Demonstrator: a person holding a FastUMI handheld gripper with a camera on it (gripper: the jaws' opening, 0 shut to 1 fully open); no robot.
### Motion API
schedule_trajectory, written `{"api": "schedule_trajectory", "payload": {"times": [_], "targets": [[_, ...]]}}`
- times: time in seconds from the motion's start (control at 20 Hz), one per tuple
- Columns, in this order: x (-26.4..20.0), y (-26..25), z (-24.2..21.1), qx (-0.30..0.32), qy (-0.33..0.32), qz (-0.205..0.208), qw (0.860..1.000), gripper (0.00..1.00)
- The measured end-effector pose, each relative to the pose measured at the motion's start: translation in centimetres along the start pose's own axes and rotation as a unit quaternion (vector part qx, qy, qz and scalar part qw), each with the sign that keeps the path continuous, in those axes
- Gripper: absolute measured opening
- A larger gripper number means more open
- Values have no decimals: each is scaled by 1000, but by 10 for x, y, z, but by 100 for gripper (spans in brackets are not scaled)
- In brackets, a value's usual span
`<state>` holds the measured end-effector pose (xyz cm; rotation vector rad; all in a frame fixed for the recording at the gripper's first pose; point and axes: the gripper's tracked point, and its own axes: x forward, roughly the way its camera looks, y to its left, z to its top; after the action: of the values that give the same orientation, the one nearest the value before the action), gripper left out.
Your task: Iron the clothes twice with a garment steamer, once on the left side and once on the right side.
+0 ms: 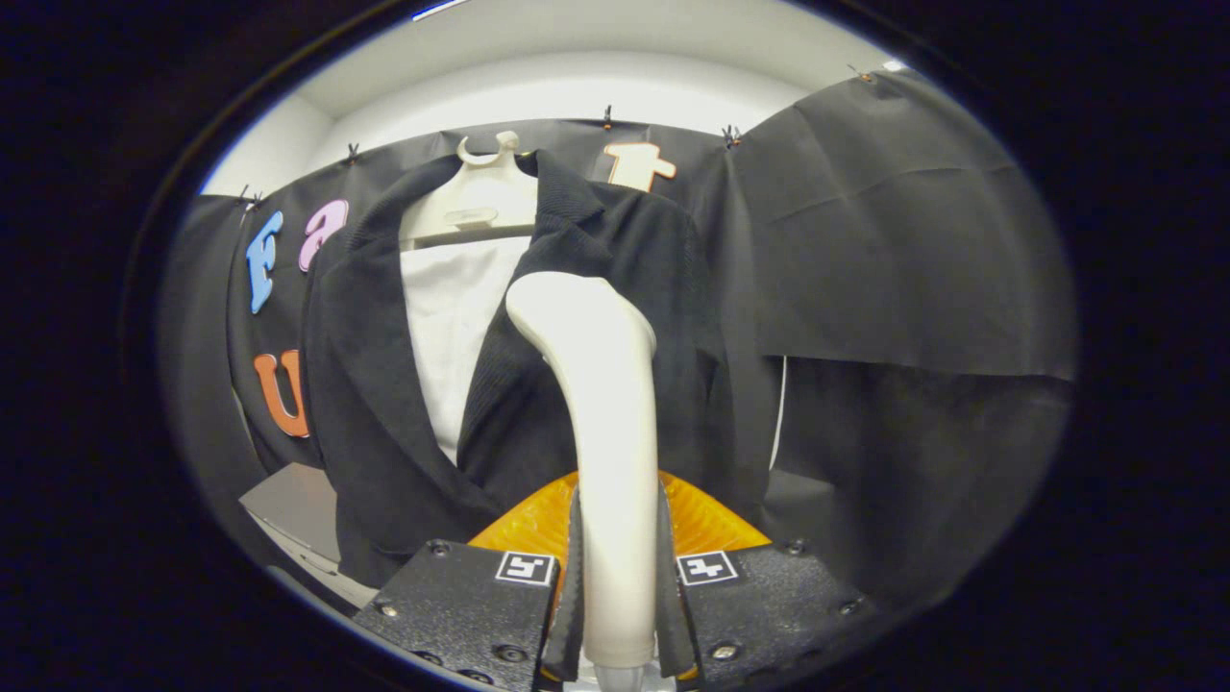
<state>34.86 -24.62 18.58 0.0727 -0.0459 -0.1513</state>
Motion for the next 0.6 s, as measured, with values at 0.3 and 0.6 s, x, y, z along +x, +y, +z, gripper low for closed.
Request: {"api": "schedule_trajectory", "payload": {"times": [0.3,0.6], "targets": [[0,-6,-19,-11,7,-5,1000,33],[-6,-3,-59,-15,27,-10,999,33]]}}
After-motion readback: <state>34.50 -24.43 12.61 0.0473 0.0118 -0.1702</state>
